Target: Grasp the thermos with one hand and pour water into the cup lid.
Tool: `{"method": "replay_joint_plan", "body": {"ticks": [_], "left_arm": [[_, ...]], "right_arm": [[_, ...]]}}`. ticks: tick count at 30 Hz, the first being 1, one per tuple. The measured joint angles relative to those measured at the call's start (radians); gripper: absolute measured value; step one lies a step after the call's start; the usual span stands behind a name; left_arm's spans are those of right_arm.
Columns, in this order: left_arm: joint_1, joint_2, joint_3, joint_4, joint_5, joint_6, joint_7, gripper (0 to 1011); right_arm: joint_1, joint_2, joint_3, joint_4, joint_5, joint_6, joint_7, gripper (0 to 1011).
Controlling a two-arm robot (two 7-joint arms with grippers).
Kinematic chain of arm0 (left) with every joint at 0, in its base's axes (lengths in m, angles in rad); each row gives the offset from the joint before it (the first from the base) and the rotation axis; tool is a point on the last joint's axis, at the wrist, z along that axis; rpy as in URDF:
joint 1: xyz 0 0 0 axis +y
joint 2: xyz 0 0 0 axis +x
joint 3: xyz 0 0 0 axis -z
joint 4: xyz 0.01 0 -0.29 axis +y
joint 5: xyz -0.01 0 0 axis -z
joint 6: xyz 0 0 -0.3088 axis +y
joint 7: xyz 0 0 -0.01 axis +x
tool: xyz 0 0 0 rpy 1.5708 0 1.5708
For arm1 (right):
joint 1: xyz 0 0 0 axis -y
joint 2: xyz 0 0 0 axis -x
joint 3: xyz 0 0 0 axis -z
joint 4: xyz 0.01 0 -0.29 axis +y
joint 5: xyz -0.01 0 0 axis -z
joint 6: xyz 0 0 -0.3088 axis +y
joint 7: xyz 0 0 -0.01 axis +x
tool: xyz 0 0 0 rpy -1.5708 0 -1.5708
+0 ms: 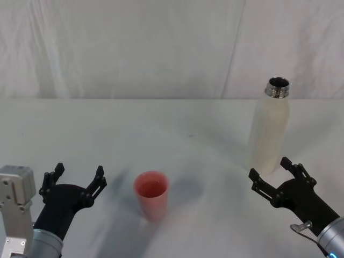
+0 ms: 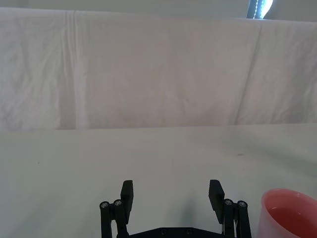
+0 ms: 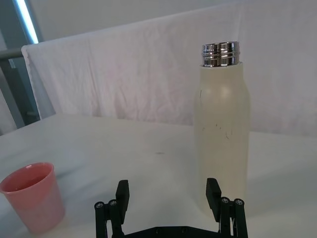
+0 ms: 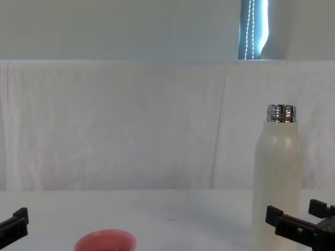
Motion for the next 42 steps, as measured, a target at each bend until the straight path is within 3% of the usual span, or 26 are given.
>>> {"method": "replay_joint_plan", "body": {"ticks": [42], "left_arm": [[0.000, 0.000, 0.000, 0.000, 0.000, 0.000, 0.000, 1001]], "right_arm": [[-0.005, -0.001, 0.005, -0.008, 0.003, -0.004, -0.006, 1001]]}}
